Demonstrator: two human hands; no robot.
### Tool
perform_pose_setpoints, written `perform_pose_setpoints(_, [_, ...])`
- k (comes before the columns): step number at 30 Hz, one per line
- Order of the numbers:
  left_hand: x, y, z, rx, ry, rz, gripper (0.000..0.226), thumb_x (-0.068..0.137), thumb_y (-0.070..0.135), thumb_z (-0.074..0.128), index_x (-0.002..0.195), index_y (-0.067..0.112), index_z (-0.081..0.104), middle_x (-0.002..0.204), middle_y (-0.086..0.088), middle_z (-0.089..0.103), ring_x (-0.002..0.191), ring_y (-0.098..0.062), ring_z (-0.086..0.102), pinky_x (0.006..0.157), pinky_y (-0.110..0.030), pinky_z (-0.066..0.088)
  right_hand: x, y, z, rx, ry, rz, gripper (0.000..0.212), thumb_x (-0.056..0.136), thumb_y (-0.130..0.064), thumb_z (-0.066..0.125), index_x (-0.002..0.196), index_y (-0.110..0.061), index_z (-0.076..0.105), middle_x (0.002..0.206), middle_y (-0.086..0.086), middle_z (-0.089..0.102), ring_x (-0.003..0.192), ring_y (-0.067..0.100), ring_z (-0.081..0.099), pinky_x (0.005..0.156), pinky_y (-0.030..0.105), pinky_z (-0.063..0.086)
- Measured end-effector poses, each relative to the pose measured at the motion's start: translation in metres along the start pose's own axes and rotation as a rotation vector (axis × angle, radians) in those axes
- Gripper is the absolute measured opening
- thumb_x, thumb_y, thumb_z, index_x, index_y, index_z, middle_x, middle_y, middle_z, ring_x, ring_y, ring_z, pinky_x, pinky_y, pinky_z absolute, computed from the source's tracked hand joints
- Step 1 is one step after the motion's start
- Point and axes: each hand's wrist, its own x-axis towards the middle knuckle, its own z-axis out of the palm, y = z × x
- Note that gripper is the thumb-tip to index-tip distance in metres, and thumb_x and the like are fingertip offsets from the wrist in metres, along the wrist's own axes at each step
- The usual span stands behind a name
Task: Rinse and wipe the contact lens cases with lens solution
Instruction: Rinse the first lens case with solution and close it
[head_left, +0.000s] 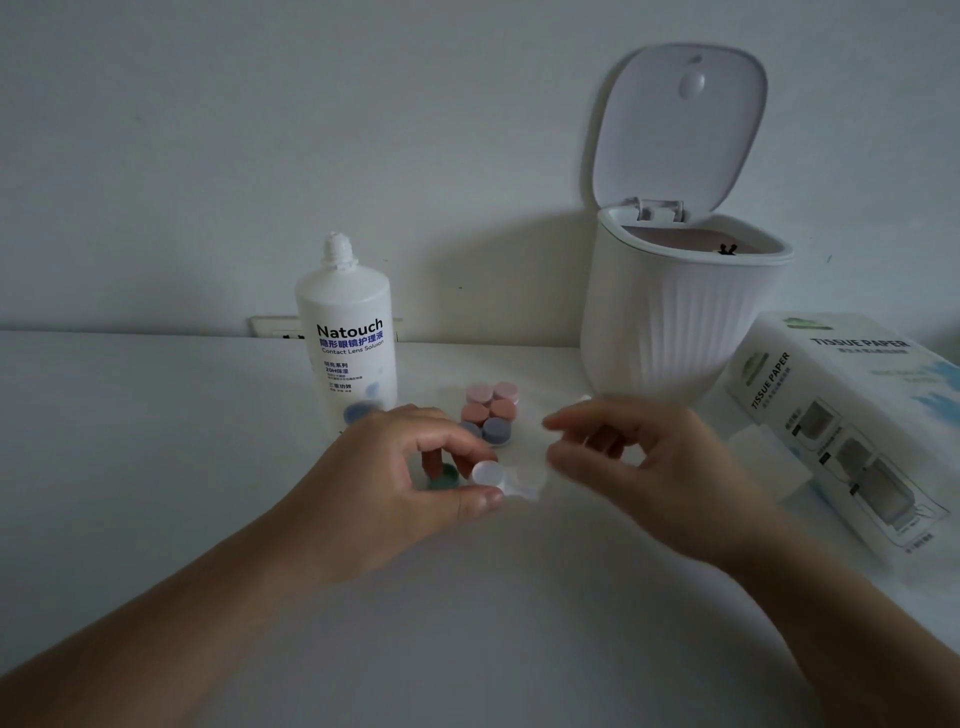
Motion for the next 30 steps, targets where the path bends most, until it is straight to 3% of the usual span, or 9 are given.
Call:
perform_pose_setpoints(2, [0.000, 0.001, -0.001, -0.003, -0.001, 0.000, 0.013, 0.074, 0.036, 0.085, 0.081, 0.039, 0.074, 0.087, 0.018, 0.069, 0.085, -0.007, 0.061, 0.074, -0.007, 0.041, 0.004, 0.011, -0.005, -0.093, 0.144, 0.058, 0.008, 0.086, -0.041, 0.070, 0.094, -0.039, 0.072, 0.076, -0.014, 0.068, 0.068, -0.002, 0.060, 0.060, 0.008, 0.045])
perform_pose_setpoints(4, [0.000, 0.001, -0.002, -0.001, -0.004, -0.004, 0.013, 0.074, 0.037, 0.085, 0.081, 0.039, 0.074, 0.087, 0.019, 0.069, 0.084, -0.006, 0.060, 0.075, -0.006, 0.041, 0.007, 0.022, -0.009, -0.213, 0.185, 0.140, 0.008, 0.085, -0.040, 0.073, 0.093, -0.037, 0.071, 0.069, -0.011, 0.064, 0.065, -0.002, 0.057, 0.056, 0.009, 0.041])
perform_pose_setpoints(8, [0.000, 0.001, -0.003, 0.010, -0.008, -0.007, 0.012, 0.074, 0.036, 0.085, 0.083, 0.036, 0.076, 0.088, 0.019, 0.070, 0.085, -0.009, 0.059, 0.074, -0.007, 0.041, 0.009, 0.034, -0.003, -0.313, 0.063, 0.289, 0.039, 0.069, -0.065, 0.071, 0.099, -0.040, 0.068, 0.073, -0.008, 0.061, 0.061, 0.003, 0.055, 0.058, 0.020, 0.041])
perform_pose_setpoints(12, [0.000, 0.001, -0.004, -0.002, -0.006, -0.013, 0.013, 0.073, 0.037, 0.084, 0.083, 0.036, 0.076, 0.088, 0.017, 0.070, 0.086, -0.010, 0.059, 0.074, -0.008, 0.042, 0.010, 0.034, 0.008, -0.399, -0.031, 0.280, 0.061, 0.060, -0.076, 0.060, 0.107, -0.038, 0.069, 0.077, -0.012, 0.057, 0.069, 0.001, 0.055, 0.060, 0.023, 0.043])
perform_pose_setpoints(16, [-0.001, 0.000, -0.004, -0.004, -0.011, -0.020, 0.013, 0.073, 0.039, 0.085, 0.083, 0.038, 0.076, 0.089, 0.017, 0.070, 0.085, -0.009, 0.059, 0.075, -0.009, 0.042, 0.012, 0.031, 0.009, -0.460, -0.065, 0.207, 0.052, 0.065, -0.075, 0.055, 0.101, -0.040, 0.069, 0.080, -0.013, 0.057, 0.072, 0.001, 0.054, 0.063, 0.027, 0.044])
perform_pose_setpoints(20, [0.000, 0.000, -0.004, -0.001, -0.011, -0.022, 0.014, 0.072, 0.041, 0.083, 0.084, 0.037, 0.076, 0.089, 0.018, 0.070, 0.086, -0.010, 0.059, 0.074, -0.008, 0.041, 0.013, 0.028, 0.006, -0.456, -0.075, 0.187, 0.025, 0.079, -0.056, 0.067, 0.095, -0.038, 0.070, 0.079, -0.012, 0.058, 0.073, 0.004, 0.055, 0.072, 0.033, 0.051])
perform_pose_setpoints(24, [0.000, 0.001, -0.005, -0.004, -0.013, -0.031, 0.013, 0.073, 0.040, 0.083, 0.083, 0.036, 0.076, 0.088, 0.019, 0.069, 0.086, -0.010, 0.059, 0.074, -0.009, 0.041, 0.009, 0.027, 0.008, -0.279, 0.007, 0.187, 0.011, 0.077, -0.044, 0.078, 0.085, -0.042, 0.071, 0.076, -0.014, 0.066, 0.068, -0.002, 0.059, 0.062, 0.010, 0.044])
perform_pose_setpoints(26, [0.000, 0.002, -0.005, 0.004, -0.013, -0.030, 0.012, 0.074, 0.037, 0.084, 0.083, 0.036, 0.077, 0.086, 0.020, 0.069, 0.086, -0.009, 0.059, 0.073, -0.009, 0.041, 0.008, 0.024, 0.010, -0.114, 0.067, 0.186, 0.013, 0.076, -0.037, 0.081, 0.077, -0.044, 0.070, 0.073, -0.020, 0.068, 0.059, -0.005, 0.057, 0.058, 0.005, 0.042])
perform_pose_setpoints(30, [0.000, 0.002, -0.005, 0.014, -0.021, -0.026, 0.012, 0.075, 0.034, 0.085, 0.083, 0.036, 0.077, 0.084, 0.022, 0.068, 0.085, -0.009, 0.059, 0.073, -0.010, 0.042, 0.008, 0.016, 0.008, 0.165, 0.105, 0.197, 0.019, 0.074, -0.034, 0.079, 0.090, -0.042, 0.073, 0.077, -0.011, 0.074, 0.063, 0.008, 0.066, 0.061, 0.016, 0.052])
